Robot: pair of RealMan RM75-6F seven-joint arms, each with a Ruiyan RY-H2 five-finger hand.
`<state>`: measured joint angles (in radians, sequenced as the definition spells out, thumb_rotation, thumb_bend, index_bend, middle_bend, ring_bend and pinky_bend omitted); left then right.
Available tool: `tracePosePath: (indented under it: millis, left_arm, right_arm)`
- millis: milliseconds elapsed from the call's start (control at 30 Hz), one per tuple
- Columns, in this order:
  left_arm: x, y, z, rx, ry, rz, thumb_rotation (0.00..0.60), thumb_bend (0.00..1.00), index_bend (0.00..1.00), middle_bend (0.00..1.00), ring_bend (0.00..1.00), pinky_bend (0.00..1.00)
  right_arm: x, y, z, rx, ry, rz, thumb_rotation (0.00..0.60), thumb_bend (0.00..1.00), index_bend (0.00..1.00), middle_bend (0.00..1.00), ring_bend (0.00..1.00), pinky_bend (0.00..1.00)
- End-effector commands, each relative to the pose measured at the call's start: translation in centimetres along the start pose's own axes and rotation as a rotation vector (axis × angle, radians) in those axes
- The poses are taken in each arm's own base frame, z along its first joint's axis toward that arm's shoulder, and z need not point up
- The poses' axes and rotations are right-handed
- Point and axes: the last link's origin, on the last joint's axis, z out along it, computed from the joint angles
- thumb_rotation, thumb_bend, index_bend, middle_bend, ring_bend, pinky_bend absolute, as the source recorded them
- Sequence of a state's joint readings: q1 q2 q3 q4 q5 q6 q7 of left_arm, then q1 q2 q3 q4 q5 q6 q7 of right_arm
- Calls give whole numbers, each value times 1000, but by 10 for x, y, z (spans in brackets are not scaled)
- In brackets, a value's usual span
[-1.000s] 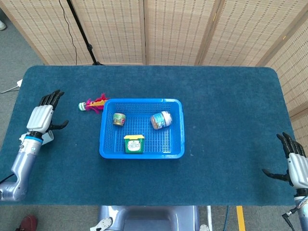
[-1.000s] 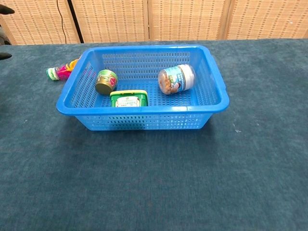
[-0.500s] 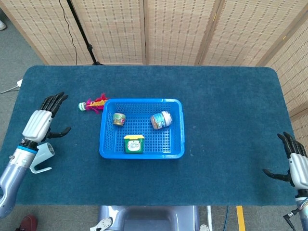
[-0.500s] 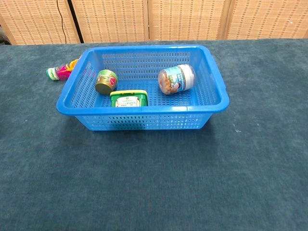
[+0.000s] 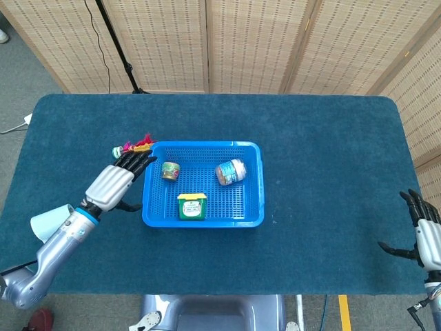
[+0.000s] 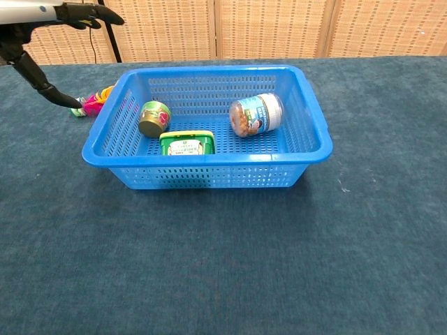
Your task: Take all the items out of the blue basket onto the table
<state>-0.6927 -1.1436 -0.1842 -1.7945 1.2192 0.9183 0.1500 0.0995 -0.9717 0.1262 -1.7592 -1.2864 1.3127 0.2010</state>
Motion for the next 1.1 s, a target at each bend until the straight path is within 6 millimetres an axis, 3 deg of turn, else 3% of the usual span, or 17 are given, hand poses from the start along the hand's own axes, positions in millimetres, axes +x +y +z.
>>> tracePosePath:
  millis: [33, 267, 433, 700, 1100]
  left_arm:
    - [2, 47, 39, -12, -132, 68, 600, 117, 0, 0, 0, 0]
    - [-10, 61, 67, 58, -257, 126, 600, 83, 0, 0, 0, 0]
    - [-6, 71, 77, 60, -285, 113, 600, 77, 0, 0, 0, 0]
    - [-4, 77, 78, 64, -297, 185, 600, 77, 0, 0, 0, 0]
    - [-31, 84, 78, 56, -216, 241, 600, 77, 0, 0, 0, 0]
  right_arm:
    - [-1, 3, 5, -17, -3, -8, 600, 0, 0, 0, 0, 0]
    - [-3, 12, 16, -76, -10, -15, 600, 0, 0, 0, 0, 0]
    - [-1, 12, 17, -73, 41, -75, 600, 0, 0, 0, 0, 0]
    - [1, 9, 16, -70, 63, -60, 600, 0, 0, 0, 0, 0]
    - [4, 10, 15, -68, 54, -39, 600, 0, 0, 0, 0, 0]
